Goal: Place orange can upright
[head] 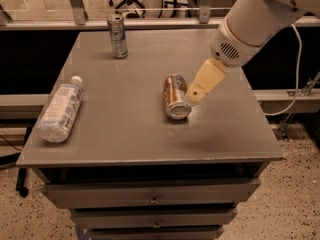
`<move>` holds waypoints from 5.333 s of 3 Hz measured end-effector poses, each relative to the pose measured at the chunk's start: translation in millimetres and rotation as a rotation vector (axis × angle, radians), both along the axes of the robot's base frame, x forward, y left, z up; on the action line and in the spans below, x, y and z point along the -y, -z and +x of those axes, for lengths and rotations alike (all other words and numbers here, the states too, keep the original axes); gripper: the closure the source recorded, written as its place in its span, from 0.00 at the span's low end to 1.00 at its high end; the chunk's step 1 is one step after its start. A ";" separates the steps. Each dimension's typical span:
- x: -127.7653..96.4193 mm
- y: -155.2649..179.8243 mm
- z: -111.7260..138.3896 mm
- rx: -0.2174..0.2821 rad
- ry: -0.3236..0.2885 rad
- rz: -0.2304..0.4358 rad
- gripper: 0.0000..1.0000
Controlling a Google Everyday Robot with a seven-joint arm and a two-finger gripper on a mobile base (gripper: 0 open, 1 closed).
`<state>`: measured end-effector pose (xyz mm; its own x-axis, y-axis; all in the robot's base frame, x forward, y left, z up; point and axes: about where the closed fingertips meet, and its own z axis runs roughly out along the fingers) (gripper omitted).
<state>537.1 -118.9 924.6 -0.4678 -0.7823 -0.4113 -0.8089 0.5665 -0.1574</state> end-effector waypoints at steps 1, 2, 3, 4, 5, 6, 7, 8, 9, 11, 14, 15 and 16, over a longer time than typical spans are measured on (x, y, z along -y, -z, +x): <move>-0.5 -1.6 1.7 0.000 0.014 0.019 0.00; -1.5 7.3 19.3 -0.020 0.132 0.044 0.00; -26.2 19.8 55.7 -0.013 0.245 0.074 0.00; -52.6 27.1 78.8 -0.020 0.347 0.079 0.00; -72.0 33.7 89.7 -0.028 0.461 0.062 0.00; -80.3 36.3 88.6 -0.034 0.591 0.034 0.00; -73.6 43.1 79.1 -0.055 0.739 0.017 0.00; -64.4 56.6 68.2 -0.105 0.914 0.032 0.00; -62.5 65.8 62.3 -0.144 1.001 0.054 0.00; -70.6 85.4 64.5 -0.262 0.977 0.129 0.00; -65.6 86.5 66.4 -0.267 0.945 0.103 0.72; -51.4 63.9 90.1 -0.160 0.884 0.122 0.95; -27.9 24.7 135.7 0.007 0.722 0.230 1.00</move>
Offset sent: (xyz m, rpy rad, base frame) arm 0.0701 0.0004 -0.0335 0.1225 0.0800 -0.4955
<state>672.8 -91.0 899.9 -0.8280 -0.1770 -0.5321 -0.2243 0.9742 0.0250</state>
